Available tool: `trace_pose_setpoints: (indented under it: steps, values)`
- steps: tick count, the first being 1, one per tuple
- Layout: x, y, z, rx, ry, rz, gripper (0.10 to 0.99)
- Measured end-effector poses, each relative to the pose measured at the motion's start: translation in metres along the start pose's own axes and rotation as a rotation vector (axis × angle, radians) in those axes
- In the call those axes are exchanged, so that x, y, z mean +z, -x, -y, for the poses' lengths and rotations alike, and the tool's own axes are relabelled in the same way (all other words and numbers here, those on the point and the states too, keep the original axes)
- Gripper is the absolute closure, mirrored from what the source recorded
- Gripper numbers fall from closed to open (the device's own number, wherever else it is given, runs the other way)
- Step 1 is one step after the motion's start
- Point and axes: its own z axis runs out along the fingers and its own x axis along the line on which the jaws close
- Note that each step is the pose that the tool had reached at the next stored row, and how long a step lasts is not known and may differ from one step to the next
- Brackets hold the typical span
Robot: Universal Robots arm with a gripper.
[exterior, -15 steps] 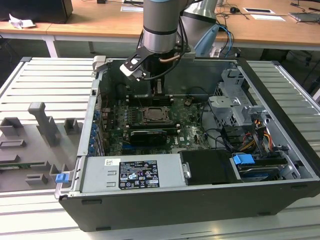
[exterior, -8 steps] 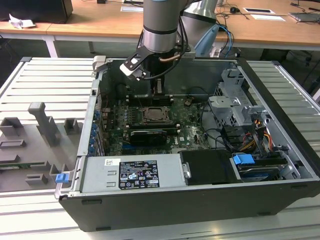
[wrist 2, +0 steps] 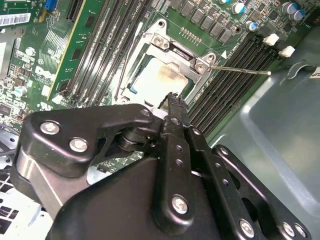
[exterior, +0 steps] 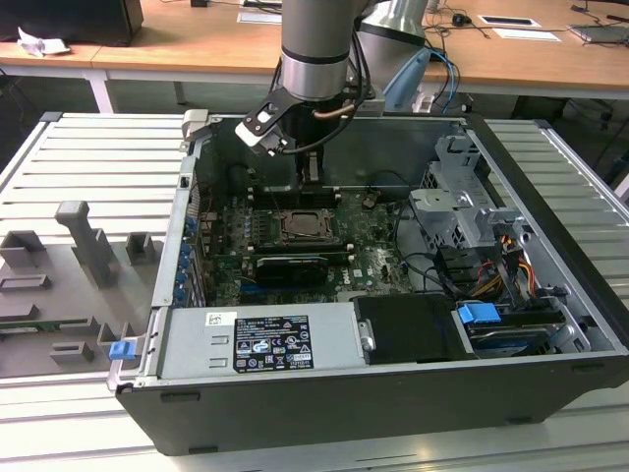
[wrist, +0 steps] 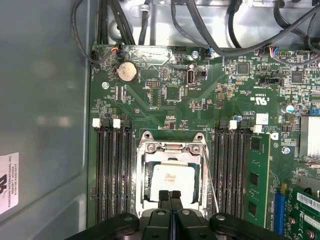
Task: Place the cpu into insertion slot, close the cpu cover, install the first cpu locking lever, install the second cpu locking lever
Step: 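Install the first cpu locking lever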
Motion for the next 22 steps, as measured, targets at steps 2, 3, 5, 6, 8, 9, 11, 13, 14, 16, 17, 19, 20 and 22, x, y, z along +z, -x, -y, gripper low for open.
trace_pose_setpoints:
  steps: [2,3,5,6,8,9,11,13,14,16,17,19,20,22]
  values:
    - [-0.0017,0.0000,0.0000,0.000,0.000,0.0000,0.980]
    - [-0.0022,0.0000,0.0000,0.000,0.000,0.0000,0.980]
    - [-0.0038,-0.0001,0.0000,0.000,0.000,0.0000,0.980]
    - [-0.0044,-0.0001,0.0000,0.000,0.000,0.0000,0.980]
    - [-0.0051,-0.0001,-0.0001,0.000,0.000,-0.0001,0.980]
    - [-0.0057,-0.0001,-0.0001,0.000,0.000,0.0000,0.980]
    - [-0.0066,-0.0001,-0.0001,0.000,0.000,-0.0002,0.980]
    - [-0.0079,-0.0001,-0.0001,0.000,0.000,-0.0003,0.980]
    - [-0.0083,-0.0001,-0.0001,0.000,0.000,-0.0004,0.980]
    - [-0.0088,-0.0001,-0.0001,0.000,0.000,-0.0007,0.980]
    - [-0.0090,-0.0001,-0.0001,0.000,0.000,-0.0006,0.980]
    - [-0.0101,-0.0001,-0.0001,0.000,0.000,-0.0006,0.980]
    - [-0.0106,-0.0001,-0.0001,0.000,0.000,-0.0006,0.980]
    - [-0.0127,-0.0002,-0.0001,0.000,0.000,-0.0008,0.980]
